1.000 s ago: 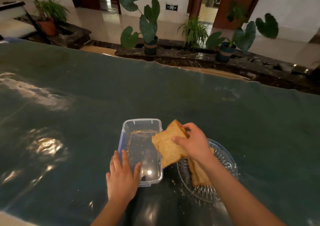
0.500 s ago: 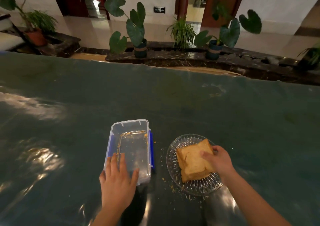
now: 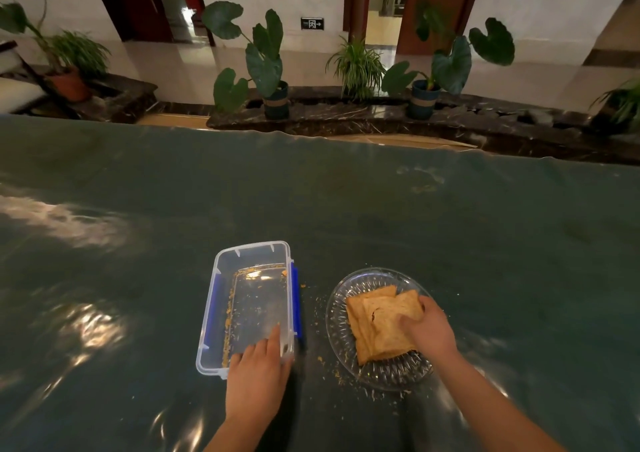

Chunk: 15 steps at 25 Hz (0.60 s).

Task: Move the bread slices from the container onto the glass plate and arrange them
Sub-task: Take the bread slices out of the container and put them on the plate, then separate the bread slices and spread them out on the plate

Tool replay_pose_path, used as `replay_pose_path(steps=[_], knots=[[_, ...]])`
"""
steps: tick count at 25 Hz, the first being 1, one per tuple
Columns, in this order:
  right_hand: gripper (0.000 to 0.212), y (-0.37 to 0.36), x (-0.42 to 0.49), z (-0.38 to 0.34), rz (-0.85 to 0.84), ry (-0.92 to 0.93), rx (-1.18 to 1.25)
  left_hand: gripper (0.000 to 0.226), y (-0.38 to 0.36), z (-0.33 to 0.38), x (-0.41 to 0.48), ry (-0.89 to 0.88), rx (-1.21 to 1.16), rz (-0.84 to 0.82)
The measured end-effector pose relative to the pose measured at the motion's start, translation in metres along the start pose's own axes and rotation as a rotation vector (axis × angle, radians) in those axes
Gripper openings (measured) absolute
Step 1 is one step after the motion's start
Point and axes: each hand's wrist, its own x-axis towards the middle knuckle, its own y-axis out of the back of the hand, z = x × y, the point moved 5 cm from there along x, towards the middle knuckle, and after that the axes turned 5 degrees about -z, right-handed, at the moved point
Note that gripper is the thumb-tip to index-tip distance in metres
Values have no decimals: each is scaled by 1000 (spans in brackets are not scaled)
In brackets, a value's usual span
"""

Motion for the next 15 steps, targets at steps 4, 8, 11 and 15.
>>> replay_pose_path(steps=[4,8,11,15], knots=[[51,-4,4,-4,-1,8,-17,49,5,-17,5,-33,78,62],[51,-10,6,-6,-14,-1,-2,52,22,-46,18,-5,152,103],[55,-14,7,-10,-18,1,-22,56,31,-67,32,69,205,121],[57,-15,7,-10,-32,-6,-5,62,31,-77,36,114,186,118]])
